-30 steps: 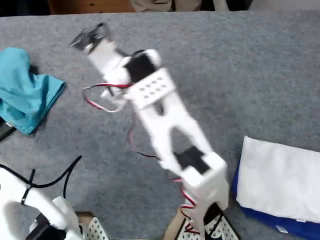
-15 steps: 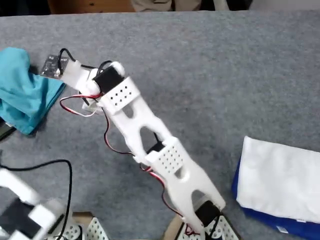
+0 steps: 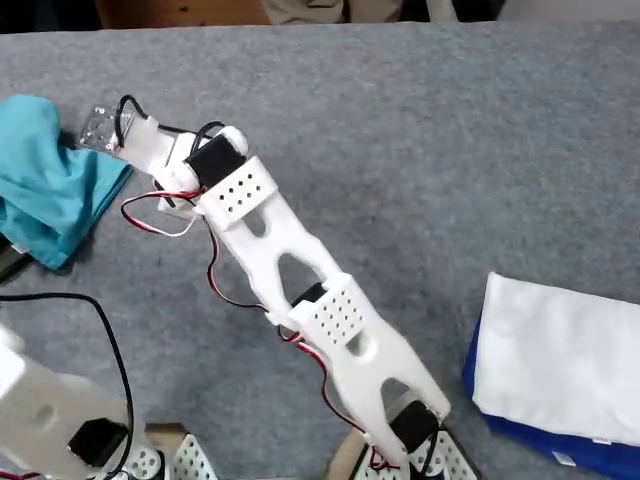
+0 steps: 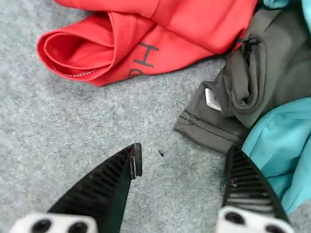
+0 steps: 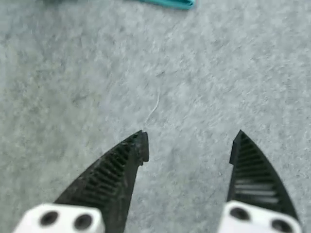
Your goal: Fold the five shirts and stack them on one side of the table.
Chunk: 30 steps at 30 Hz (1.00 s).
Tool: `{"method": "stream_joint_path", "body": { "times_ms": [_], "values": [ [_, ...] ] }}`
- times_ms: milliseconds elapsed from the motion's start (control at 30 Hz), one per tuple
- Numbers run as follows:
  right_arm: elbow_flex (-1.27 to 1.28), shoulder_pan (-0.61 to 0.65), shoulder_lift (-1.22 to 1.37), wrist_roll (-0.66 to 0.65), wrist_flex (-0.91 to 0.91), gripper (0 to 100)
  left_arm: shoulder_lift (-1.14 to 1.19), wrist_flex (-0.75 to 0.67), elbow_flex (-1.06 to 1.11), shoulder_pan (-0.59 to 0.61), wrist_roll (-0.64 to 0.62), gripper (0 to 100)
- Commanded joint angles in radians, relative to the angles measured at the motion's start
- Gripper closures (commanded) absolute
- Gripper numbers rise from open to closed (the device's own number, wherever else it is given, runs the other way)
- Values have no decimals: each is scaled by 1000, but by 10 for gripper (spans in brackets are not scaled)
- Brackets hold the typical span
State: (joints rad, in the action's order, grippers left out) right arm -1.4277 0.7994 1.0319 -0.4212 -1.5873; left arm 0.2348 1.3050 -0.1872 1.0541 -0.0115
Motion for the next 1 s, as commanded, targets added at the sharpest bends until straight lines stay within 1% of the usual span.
{"method": "stream_joint_path", "body": {
  "times_ms": [0,200,267,333,433,533,600,667,800,900,967],
  "values": [
    [-41,-10,-4,34,68,725,48,48,-140,9,-11,719],
    [64,22,-1,40,130,725,228,78,-359,-11,-71,722],
    [88,19,1,91,176,726,268,80,-411,-52,-80,722],
    [93,2,1,140,193,725,283,115,-460,-112,-81,722],
    [93,-31,1,153,198,725,292,144,-520,-204,-92,722],
    [94,-87,1,157,195,726,294,135,-545,-270,-157,722],
    [97,-128,1,157,203,726,303,80,-519,-288,-187,725],
    [99,-160,2,157,213,726,338,-12,-493,-287,-233,749],
    [101,-186,41,158,265,726,432,-157,-476,-307,-258,792],
    [93,-193,99,158,292,726,504,-209,-486,-344,-256,816],
    [91,-193,137,158,299,726,521,-229,-500,-364,-258,853]
  ]
}}
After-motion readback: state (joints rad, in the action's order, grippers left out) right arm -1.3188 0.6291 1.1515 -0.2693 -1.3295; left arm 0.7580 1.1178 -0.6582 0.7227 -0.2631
